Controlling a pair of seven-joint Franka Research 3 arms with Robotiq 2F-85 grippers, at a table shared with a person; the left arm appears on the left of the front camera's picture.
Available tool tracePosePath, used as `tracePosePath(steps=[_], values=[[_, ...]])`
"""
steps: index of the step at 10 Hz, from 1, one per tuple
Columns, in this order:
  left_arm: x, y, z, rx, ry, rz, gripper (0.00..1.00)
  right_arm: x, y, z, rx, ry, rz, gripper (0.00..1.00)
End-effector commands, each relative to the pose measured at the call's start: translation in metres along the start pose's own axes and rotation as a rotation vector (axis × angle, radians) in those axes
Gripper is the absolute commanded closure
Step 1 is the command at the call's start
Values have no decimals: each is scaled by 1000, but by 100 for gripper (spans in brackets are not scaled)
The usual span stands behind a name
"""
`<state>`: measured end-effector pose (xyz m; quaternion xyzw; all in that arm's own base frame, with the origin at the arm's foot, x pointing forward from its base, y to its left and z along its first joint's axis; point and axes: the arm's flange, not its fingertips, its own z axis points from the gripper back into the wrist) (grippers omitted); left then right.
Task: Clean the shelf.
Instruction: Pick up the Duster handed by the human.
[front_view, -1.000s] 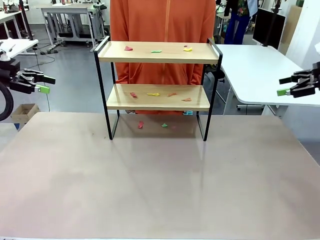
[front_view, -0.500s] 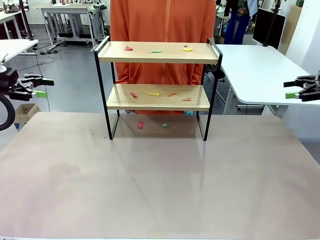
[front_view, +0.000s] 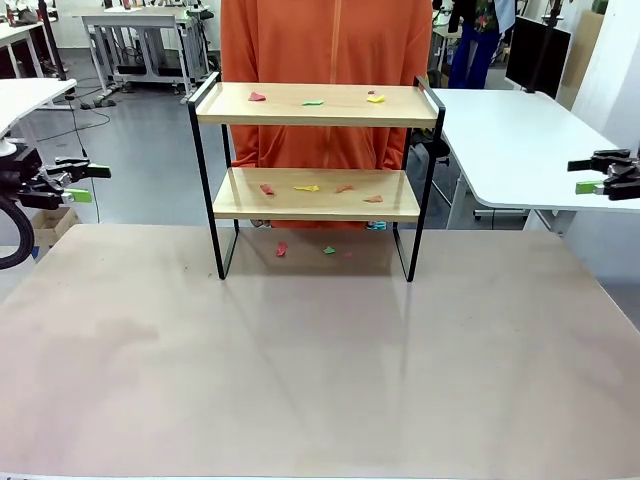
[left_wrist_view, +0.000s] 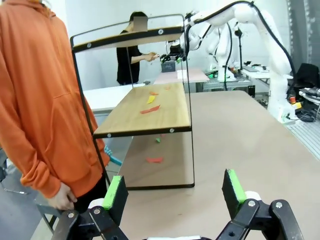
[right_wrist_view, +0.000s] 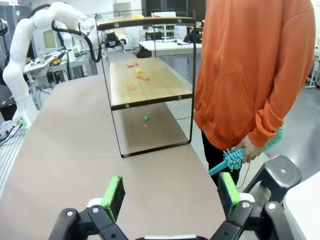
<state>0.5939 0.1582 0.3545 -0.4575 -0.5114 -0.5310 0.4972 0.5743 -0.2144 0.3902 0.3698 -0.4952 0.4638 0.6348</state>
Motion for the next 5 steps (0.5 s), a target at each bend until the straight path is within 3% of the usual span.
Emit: tracePosePath(steps=[1,5], values=[[12,5,4,-30,-71,18,0,14,1,5,19,-63,6,0],[22,2,10,-53,-117,23,0,27,10,9,40,-86,10,0]])
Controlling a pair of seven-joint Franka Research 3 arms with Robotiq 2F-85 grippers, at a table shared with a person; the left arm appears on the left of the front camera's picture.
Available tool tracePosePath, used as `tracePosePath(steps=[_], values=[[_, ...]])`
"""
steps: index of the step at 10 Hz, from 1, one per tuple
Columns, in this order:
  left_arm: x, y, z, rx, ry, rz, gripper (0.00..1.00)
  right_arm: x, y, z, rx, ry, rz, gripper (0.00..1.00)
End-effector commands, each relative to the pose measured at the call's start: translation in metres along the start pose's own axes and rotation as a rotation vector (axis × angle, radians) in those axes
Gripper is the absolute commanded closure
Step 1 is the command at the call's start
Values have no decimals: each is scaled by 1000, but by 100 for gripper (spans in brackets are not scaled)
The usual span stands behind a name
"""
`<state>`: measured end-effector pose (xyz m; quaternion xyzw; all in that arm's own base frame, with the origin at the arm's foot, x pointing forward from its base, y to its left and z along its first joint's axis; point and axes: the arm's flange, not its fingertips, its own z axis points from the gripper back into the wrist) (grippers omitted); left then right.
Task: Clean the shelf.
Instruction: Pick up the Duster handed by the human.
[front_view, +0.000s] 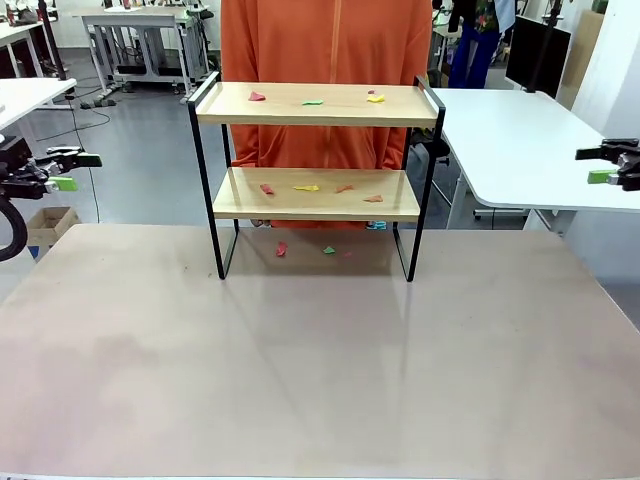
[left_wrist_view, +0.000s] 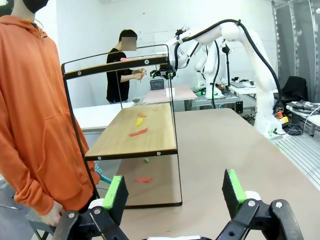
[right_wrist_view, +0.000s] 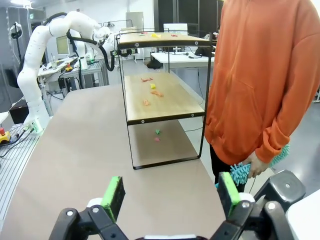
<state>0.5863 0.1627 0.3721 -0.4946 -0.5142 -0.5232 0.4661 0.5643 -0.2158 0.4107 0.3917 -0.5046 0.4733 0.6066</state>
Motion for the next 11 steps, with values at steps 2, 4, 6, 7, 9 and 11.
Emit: tracePosePath(steps=[2,4,6,7,9,11], values=[[4,7,3,6,-51,22,0,8,0,-1,17,-22,-26,0],[1,0,1,-1,-2,5,0,1,0,0,1,-1,1,0],[1,0,1,-1,-2,5,0,1,0,0,1,-1,1,0],[1,0,1,-1,-2,5,0,1,0,0,1,-1,1,0],[1,0,1,-1,-2,5,0,1,0,0,1,-1,1,0],[1,0,1,-1,-2,5,0,1,0,0,1,-1,1,0]])
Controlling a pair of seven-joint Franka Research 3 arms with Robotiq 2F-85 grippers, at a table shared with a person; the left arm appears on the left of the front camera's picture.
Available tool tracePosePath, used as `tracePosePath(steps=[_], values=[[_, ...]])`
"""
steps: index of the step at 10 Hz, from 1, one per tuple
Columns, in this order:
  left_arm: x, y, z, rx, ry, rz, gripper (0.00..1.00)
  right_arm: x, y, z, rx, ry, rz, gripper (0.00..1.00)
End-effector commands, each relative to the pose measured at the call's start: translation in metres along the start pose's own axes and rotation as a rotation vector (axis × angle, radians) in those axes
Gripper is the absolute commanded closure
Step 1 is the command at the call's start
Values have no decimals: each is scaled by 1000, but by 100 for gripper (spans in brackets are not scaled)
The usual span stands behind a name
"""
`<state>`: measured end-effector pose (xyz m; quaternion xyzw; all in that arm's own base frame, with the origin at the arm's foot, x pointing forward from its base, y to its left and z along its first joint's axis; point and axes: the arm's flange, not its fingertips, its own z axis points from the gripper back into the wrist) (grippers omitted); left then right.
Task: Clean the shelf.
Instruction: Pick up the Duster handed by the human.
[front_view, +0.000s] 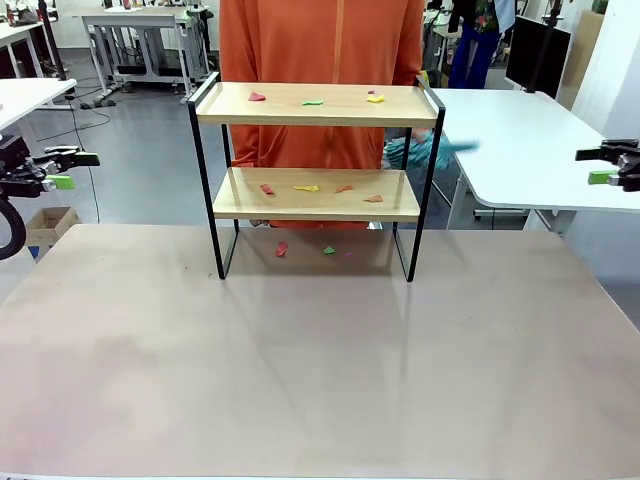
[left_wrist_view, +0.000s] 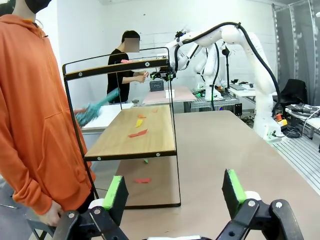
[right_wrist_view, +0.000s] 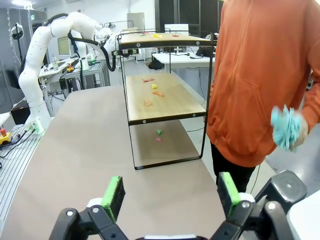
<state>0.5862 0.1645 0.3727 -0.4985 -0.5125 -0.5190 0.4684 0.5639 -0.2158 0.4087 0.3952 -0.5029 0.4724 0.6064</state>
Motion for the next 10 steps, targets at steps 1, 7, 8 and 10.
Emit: tracePosePath(steps=[1,7,8,10], values=[[1,0,0,-2,2,-7,0,3,0,0,-4,1,6,0],[1,0,0,-2,2,-7,0,3,0,0,-4,1,6,0],[1,0,0,-2,2,-7,0,3,0,0,-4,1,6,0],[1,0,0,-2,2,-7,0,3,0,0,-4,1,6,0]])
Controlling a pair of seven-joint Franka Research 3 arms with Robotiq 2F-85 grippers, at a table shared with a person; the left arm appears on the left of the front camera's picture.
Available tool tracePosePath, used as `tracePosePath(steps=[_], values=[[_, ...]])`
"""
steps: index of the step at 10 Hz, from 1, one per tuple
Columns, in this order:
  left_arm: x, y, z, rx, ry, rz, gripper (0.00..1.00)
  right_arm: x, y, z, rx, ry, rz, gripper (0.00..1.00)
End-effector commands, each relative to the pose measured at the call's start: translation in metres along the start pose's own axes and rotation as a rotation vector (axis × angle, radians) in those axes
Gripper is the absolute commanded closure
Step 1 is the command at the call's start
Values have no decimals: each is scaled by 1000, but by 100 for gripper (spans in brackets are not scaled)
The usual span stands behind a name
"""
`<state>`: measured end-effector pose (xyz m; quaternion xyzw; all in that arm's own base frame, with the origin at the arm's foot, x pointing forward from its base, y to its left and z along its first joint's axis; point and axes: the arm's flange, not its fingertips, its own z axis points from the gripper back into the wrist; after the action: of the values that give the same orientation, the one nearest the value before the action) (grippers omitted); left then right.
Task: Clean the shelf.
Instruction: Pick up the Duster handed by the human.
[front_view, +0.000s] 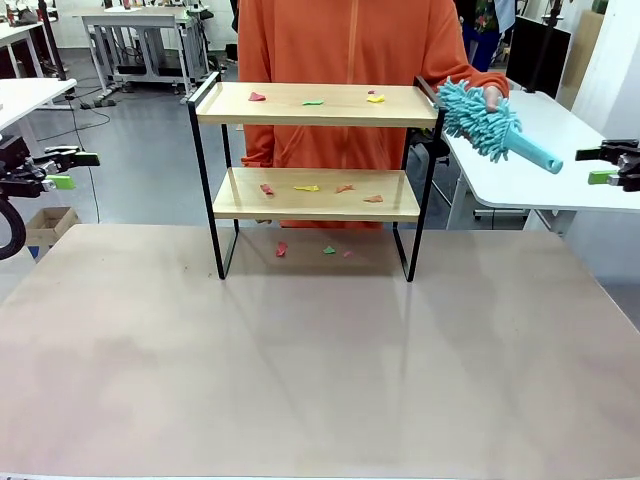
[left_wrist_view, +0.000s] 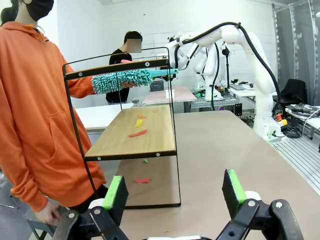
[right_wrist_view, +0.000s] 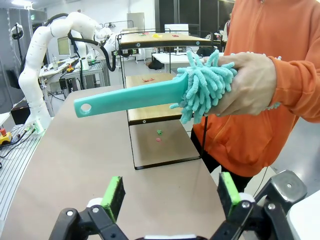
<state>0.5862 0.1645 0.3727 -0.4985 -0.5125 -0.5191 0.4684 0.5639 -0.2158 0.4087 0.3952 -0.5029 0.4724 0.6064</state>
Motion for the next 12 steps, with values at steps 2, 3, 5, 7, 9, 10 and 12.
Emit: tracePosePath(steps=[2,3,5,7,9,10,12], values=[[1,0,0,-2,2,-7,0,3,0,0,-4,1,6,0],[1,0,0,-2,2,-7,0,3,0,0,-4,1,6,0],[1,0,0,-2,2,-7,0,21,2,11,-25,54,-39,0],[1,0,0,-2,2,-7,0,75,11,30,-106,198,-116,0],[1,0,0,-2,2,-7,0,138,28,33,-222,387,-213,0],[1,0,0,-2,2,-7,0,166,43,26,-316,446,-300,0],[1,0,0,-2,2,-7,0,212,76,-11,-437,534,-358,0]])
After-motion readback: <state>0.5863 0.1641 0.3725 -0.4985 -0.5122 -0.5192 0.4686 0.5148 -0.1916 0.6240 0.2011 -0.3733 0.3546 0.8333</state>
